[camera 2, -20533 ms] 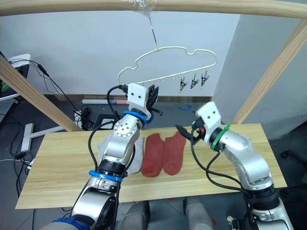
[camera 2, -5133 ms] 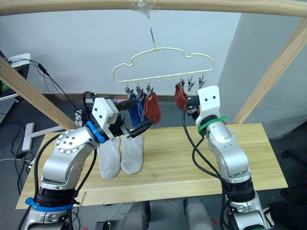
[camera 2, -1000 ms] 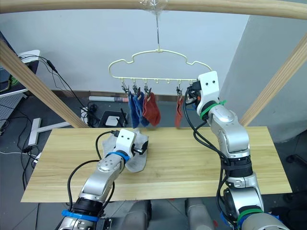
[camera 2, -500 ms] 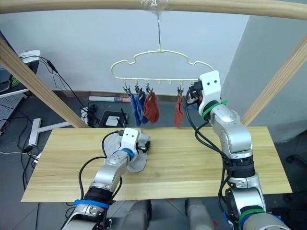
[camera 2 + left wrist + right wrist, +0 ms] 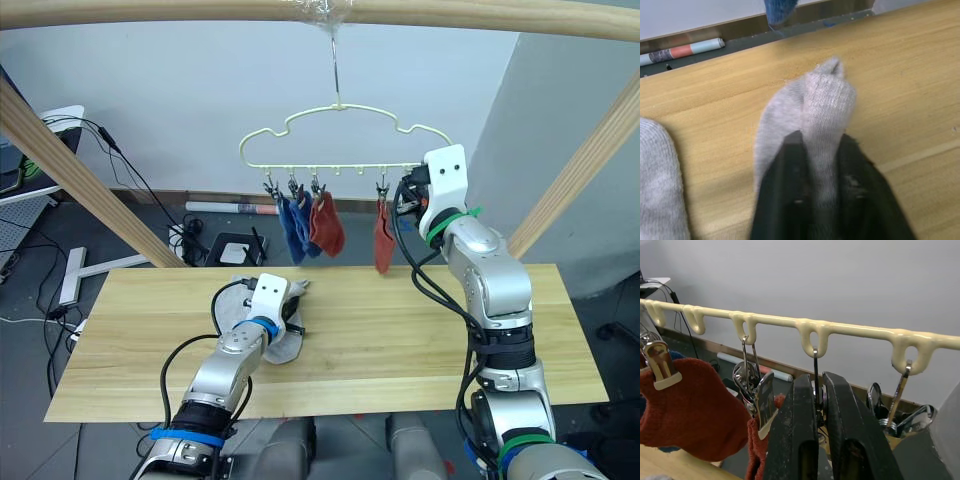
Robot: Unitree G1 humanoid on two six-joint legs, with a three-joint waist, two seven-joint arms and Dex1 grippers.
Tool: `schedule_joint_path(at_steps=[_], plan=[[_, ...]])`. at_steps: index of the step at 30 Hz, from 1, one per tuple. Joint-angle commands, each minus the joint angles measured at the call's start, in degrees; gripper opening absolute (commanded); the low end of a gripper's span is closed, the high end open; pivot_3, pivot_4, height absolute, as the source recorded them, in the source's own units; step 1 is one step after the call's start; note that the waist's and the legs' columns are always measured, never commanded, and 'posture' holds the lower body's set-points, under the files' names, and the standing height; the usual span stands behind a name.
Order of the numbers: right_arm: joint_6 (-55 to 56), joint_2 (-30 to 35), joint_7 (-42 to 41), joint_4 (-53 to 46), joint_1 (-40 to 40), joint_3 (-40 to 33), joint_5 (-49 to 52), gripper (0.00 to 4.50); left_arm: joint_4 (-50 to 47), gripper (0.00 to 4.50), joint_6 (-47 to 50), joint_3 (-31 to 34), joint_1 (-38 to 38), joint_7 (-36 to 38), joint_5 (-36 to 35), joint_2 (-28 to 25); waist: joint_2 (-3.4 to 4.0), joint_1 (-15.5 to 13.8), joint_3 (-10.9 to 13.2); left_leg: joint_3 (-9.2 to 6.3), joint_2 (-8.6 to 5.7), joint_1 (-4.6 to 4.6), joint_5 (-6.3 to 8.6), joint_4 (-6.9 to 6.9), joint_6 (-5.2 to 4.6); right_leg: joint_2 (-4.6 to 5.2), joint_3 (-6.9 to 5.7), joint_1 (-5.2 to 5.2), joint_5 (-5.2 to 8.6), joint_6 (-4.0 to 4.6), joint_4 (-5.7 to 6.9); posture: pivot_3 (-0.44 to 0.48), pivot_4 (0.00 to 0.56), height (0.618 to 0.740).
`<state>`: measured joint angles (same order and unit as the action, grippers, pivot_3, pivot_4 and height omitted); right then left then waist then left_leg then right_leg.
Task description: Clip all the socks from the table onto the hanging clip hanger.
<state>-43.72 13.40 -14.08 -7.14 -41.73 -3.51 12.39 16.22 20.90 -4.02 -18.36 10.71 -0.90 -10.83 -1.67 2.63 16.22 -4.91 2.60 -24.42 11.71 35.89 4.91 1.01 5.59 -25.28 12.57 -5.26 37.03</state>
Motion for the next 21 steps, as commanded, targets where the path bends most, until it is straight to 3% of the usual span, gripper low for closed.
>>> schedule_joint_path(at_steps=[1, 3, 7, 15, 21], plan=[[-1.6, 0.8, 0.8, 0.55, -0.73, -2.52, 0.9, 0.0, -2.04, 0.04, -0.49, -0.63, 1.03, 1.4, -0.53, 1.19, 0.0, 0.0, 0.0, -0.01, 0.0, 0.0, 0.0, 0.0, 0.0, 0.0, 0.0, 0.0, 0.0, 0.0, 0.0, -0.048, 0.283, 0.74], [-4.19, 0.39, 1.38, 0.75, -1.81, -4.43, 2.6, 0.0, -4.68, 0.04, -1.32, -1.19, 1.63, 3.53, -2.05, 2.15, 0.0, 0.03, 0.0, -0.01, 0.0, 0.0, 0.0, -0.01, 0.0, 0.0, 0.0, 0.0, 0.0, 0.0, -0.01, -0.048, 0.283, 0.74], [-20.61, -3.69, 8.02, 3.78, -8.89, -18.03, 11.41, 0.0, -13.27, 0.04, -5.21, -5.43, 2.69, 11.63, -5.71, 4.46, 0.01, -0.25, 0.01, -0.01, -0.01, -0.07, 0.0, -0.01, 0.0, 0.03, -0.01, -0.03, -0.11, 0.19, 0.0, -0.058, 0.27, 0.74], [-32.79, -2.82, 11.71, 7.13, -15.15, -24.0, 14.79, 0.0, -19.37, 0.04, -9.05, -9.16, -2.24, 14.69, -6.65, 8.72, 0.02, -0.21, 0.0, -0.03, -0.03, -0.09, 0.0, -0.01, -0.01, 0.03, -0.04, -0.02, -0.1, 0.34, -0.06, -0.068, 0.269, 0.74], [-39.37, -2.58, 13.13, 9.72, -19.15, -27.71, 15.84, 0.0, -15.56, 0.04, -10.64, -11.13, -9.12, 12.23, -4.96, 15.37, 0.02, -0.32, -0.01, -0.05, -0.12, -0.26, 0.0, 0.13, -0.01, 0.08, -0.03, -0.02, -0.18, 0.17, -0.16, -0.092, 0.267, 0.74]])
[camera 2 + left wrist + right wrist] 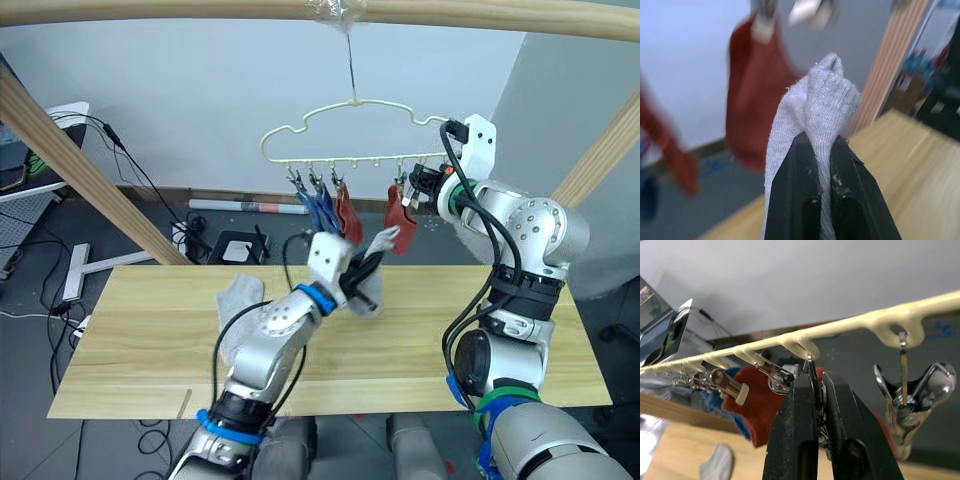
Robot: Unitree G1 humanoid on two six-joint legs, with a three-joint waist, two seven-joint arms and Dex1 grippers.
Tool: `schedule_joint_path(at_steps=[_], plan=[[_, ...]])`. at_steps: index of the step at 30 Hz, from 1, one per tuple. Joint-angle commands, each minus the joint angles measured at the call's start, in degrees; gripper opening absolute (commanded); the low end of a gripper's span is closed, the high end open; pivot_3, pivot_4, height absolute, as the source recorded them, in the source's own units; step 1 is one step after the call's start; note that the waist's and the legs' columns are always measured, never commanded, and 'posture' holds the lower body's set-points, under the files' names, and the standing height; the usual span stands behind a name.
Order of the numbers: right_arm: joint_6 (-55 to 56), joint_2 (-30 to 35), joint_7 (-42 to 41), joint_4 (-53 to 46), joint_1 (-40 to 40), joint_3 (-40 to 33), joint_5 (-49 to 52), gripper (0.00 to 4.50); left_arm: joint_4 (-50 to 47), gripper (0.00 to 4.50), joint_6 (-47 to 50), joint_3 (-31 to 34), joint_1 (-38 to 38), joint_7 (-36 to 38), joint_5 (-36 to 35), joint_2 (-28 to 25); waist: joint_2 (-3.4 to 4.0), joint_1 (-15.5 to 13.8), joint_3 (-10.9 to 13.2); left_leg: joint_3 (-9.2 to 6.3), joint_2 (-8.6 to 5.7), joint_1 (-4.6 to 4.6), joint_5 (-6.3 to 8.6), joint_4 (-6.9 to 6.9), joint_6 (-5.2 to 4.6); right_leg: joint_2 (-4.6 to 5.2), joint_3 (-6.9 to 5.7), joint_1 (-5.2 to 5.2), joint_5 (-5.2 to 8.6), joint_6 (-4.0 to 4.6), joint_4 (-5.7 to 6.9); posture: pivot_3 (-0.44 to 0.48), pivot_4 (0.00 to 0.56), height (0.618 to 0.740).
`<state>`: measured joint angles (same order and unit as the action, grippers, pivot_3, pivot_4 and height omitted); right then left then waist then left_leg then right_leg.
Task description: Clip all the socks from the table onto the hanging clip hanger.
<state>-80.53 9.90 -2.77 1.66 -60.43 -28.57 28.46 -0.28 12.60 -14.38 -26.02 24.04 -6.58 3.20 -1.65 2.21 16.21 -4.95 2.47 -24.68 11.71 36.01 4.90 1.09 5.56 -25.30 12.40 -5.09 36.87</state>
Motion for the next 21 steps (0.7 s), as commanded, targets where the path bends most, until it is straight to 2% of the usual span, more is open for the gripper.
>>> schedule_joint_path(at_steps=[1, 10, 21], plan=[[-2.83, 0.98, 1.81, 0.98, -0.73, -2.79, -0.25, 0.0, 1.81, 0.04, -2.9, -0.76, -1.95, -1.32, 1.03, 1.57, 0.0, 0.28, 0.0, 0.0, 0.0, 0.01, 0.0, -0.01, 0.0, 0.0, 0.0, 0.0, 0.0, 0.0, 0.01, -0.092, 0.267, 0.74], [-6.03, 0.09, 2.8, -1.01, -0.96, -4.06, -0.71, 0.0, 9.21, 0.04, -7.71, 0.7, -7.34, -2.81, 2.94, 1.34, 0.02, 1.04, 0.0, -0.03, 0.0, 0.0, 0.0, 0.0, -0.02, -0.02, -0.01, -0.02, 0.14, -0.22, 0.02, -0.122, 0.275, 0.74], [-8.1, -0.86, 4.09, -1.75, -2.07, -6.27, -1.51, 0.0, 12.93, 0.04, -12.25, 1.46, -9.02, -4.07, 4.96, 0.92, 0.02, 1.09, 0.0, -0.04, 0.0, -0.01, 0.01, -0.03, -0.02, -0.01, -0.01, -0.02, 0.15, -0.22, 0.02, -0.133, 0.281, 0.74]])
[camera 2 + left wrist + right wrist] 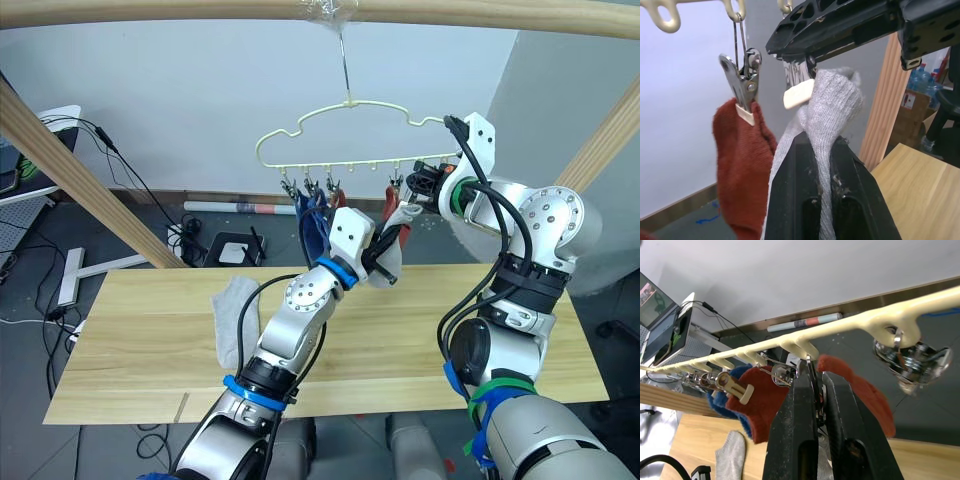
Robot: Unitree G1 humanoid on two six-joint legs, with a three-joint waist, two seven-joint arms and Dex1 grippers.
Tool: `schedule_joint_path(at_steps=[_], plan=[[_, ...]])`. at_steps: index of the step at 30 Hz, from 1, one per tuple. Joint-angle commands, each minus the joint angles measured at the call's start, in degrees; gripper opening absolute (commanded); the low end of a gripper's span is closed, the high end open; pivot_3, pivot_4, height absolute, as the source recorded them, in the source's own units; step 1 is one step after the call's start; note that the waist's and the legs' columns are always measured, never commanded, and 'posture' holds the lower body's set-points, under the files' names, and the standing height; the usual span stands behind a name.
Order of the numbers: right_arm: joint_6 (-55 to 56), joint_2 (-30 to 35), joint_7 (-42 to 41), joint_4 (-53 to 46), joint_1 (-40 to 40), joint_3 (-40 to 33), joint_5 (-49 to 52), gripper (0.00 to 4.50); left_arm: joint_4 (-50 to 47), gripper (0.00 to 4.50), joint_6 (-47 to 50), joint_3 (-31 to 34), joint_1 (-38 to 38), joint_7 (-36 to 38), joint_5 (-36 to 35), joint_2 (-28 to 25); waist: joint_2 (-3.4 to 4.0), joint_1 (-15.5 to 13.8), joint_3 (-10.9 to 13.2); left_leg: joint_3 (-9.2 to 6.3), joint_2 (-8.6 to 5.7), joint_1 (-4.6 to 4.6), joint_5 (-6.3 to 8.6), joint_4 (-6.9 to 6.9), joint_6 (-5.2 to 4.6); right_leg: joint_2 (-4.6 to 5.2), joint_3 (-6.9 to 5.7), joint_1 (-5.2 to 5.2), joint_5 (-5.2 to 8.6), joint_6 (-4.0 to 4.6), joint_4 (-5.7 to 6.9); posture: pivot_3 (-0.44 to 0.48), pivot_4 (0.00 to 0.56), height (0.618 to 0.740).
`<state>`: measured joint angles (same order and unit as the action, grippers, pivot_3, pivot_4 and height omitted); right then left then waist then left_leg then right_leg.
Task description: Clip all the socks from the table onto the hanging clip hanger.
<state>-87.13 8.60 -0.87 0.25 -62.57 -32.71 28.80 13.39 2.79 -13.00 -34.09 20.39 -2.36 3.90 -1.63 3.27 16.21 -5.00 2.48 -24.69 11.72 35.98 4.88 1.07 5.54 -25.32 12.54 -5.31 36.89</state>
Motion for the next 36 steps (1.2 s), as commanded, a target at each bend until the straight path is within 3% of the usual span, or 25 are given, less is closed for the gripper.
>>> schedule_joint_path(at_steps=[1, 11, 35, 36], plan=[[-1.76, 0.29, 2.3, -0.38, -0.11, -2.41, -1.86, 0.0, -0.55, 0.04, -2.81, -0.02, -1.02, -0.53, 0.97, 0.23, 0.0, 0.04, 0.0, 0.0, 0.0, 0.0, 0.0, 0.0, 0.0, 0.0, 0.0, 0.0, 0.0, 0.0, 0.0, -0.133, 0.281, 0.74], [-2.3, 1.0, 2.62, 0.82, -1.17, -3.45, -2.72, 0.0, -1.93, 0.04, -7.17, -2.29, 0.89, 0.07, 4.39, -1.91, 0.01, 0.1, 0.0, 0.0, 0.0, -0.01, 0.0, -0.03, 0.0, 0.0, 0.0, -0.02, 0.0, 0.01, -0.01, -0.135, 0.282, 0.74], [-5.37, -1.47, 4.41, -0.84, -2.46, -6.8, -2.27, 0.0, -1.41, 0.04, -8.24, -2.15, 0.2, -2.29, 6.01, -0.98, 0.01, 0.12, 0.01, 0.0, 0.0, -0.01, 0.0, -0.04, 0.0, 0.01, 0.0, -0.02, 0.01, 0.01, -0.02, -0.125, 0.276, 0.74], [-5.37, -1.64, 4.52, -0.92, -2.52, -7.03, -2.09, 0.69, -1.52, 0.0, -8.15, -2.18, 0.24, -2.22, 5.98, -0.94, 0.01, 0.12, 0.01, 0.0, 0.0, -0.01, 0.0, -0.03, 0.0, 0.01, -0.01, -0.02, 0.01, 0.01, -0.02, -0.125, 0.276, 0.74]])
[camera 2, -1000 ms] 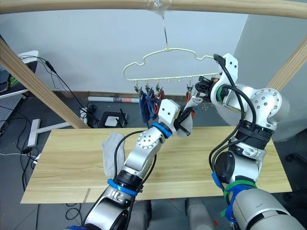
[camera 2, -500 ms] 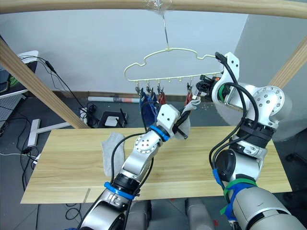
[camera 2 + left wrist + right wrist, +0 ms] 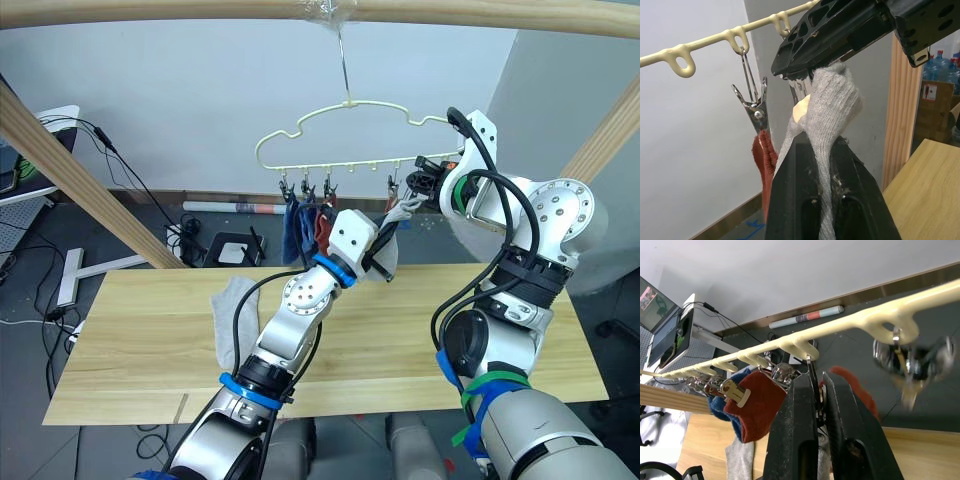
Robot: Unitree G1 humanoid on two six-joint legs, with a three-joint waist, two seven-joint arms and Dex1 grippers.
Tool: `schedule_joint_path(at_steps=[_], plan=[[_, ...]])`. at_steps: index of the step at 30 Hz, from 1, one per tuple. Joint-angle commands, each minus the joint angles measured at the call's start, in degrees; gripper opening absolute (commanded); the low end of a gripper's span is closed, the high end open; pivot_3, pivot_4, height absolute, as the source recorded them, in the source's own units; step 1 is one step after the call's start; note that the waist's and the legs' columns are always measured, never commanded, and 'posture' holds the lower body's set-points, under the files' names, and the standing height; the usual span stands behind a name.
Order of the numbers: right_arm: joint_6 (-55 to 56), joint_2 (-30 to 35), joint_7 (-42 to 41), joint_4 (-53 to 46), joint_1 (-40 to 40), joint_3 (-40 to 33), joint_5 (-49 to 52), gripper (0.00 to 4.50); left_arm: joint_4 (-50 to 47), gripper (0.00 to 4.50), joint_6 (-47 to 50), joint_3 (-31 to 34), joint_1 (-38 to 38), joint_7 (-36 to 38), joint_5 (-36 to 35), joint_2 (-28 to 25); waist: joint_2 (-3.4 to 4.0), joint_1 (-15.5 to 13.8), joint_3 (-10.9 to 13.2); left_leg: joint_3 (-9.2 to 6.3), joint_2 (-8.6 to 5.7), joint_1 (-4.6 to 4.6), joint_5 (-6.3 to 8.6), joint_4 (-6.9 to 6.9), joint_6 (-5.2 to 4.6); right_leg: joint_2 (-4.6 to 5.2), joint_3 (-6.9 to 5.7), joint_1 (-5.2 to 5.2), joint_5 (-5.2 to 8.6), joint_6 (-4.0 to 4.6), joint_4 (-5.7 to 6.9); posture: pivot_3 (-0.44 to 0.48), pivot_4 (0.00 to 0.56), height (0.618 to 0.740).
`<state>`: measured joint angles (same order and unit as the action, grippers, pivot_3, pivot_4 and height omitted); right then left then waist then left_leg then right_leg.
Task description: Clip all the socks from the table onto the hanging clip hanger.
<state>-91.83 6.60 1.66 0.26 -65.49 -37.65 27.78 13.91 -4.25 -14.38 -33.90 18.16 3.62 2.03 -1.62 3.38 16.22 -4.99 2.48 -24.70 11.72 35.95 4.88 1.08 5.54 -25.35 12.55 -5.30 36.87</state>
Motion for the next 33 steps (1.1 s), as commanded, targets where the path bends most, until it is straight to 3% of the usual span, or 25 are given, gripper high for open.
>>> schedule_joint_path(at_steps=[1, 5, 8, 11, 17, 21, 26, 29, 33], plan=[[-0.67, 0.16, 2.1, -0.94, 0.29, -2.42, -0.81, 0.9, -2.12, 0.0, -1.05, -0.76, 0.01, 0.07, -0.05, 0.95, 0.0, 0.02, 0.0, 0.0, 0.0, 0.0, 0.0, 0.0, 0.0, 0.0, 0.0, 0.0, 0.0, 0.0, 0.0, -0.125, 0.276, 0.74], [-0.67, 0.17, 2.31, -1.05, 0.47, -2.57, 0.22, 2.53, -2.36, 0.0, -0.68, -0.72, -0.23, 0.66, -0.41, 1.01, 0.03, 0.32, 0.02, 0.01, 0.0, -0.02, 0.0, -0.03, 0.0, 0.0, 0.01, -0.05, 0.0, 0.0, 0.0, -0.125, 0.276, 0.74], [-0.67, 1.03, 1.43, -1.68, 1.34, -1.67, 1.37, 3.47, -2.28, 0.0, 0.6, -1.26, -0.11, 2.43, -1.21, 1.15, 0.05, 0.85, 0.03, 0.01, 0.0, -0.04, 0.0, -0.07, 0.0, 0.0, 0.01, -0.08, 0.0, 0.01, 0.01, -0.123, 0.269, 0.74], [-0.67, 4.45, -4.18, -6.05, 4.31, 3.88, 5.88, 4.42, -3.03, 0.0, 3.0, -1.69, 0.37, 4.3, -2.47, 1.82, 0.07, 1.24, 0.04, 0.02, 0.0, -0.06, 0.0, -0.09, 0.0, 0.0, 0.02, -0.09, 0.0, 0.01, 0.0, -0.123, 0.265, 0.74], [-0.67, 7.61, -9.21, -15.93, 9.65, 6.53, 14.06, 4.48, -2.92, 0.0, 8.96, -0.53, 0.68, 5.31, -6.13, 3.63, 0.19, 1.98, 0.11, 0.03, 0.02, -0.08, 0.01, -0.13, -0.01, -0.03, 0.04, -0.17, 0.01, 0.0, 0.04, -0.127, 0.258, 0.74], [3.16, 10.23, -9.1, -27.38, 17.61, 11.82, 11.97, 4.48, -1.75, 0.0, 11.2, 1.24, -0.15, 4.73, -8.55, 4.85, 0.19, 2.38, 0.11, 0.02, 0.02, -0.08, 0.01, -0.09, -0.01, -0.04, 0.03, -0.16, 0.02, -0.02, 0.03, -0.153, 0.255, 0.74], [12.15, 10.34, -6.67, -36.01, 25.93, 16.89, 7.76, 4.5, -0.67, 1.34, 13.7, 4.32, -2.01, 4.15, -10.96, 5.71, 0.19, 3.0, 0.11, 0.08, 0.01, -0.09, 0.01, -0.06, -0.01, -0.03, 0.1, -0.19, 0.02, -0.05, 0.02, -0.168, 0.257, 0.74], [19.33, 13.61, -8.37, -38.83, 29.84, 22.57, 4.56, 4.5, -0.84, 2.29, 14.3, 4.83, -2.41, 3.96, -10.87, 5.08, 0.19, 3.26, 0.11, 0.09, 0.01, -0.09, 0.0, -0.06, -0.01, -0.03, 0.1, -0.19, 0.02, -0.05, 0.01, -0.168, 0.257, 0.74], [26.85, 10.77, -5.0, -39.57, 34.74, 26.43, 0.08, 4.5, -3.17, 3.53, 15.48, 5.22, -2.03, 6.21, -11.17, 2.22, 0.19, 3.4, 0.11, 0.09, 0.02, -0.06, 0.0, -0.07, -0.01, -0.05, 0.1, -0.2, 0.02, -0.05, 0.03, -0.167, 0.259, 0.74]])
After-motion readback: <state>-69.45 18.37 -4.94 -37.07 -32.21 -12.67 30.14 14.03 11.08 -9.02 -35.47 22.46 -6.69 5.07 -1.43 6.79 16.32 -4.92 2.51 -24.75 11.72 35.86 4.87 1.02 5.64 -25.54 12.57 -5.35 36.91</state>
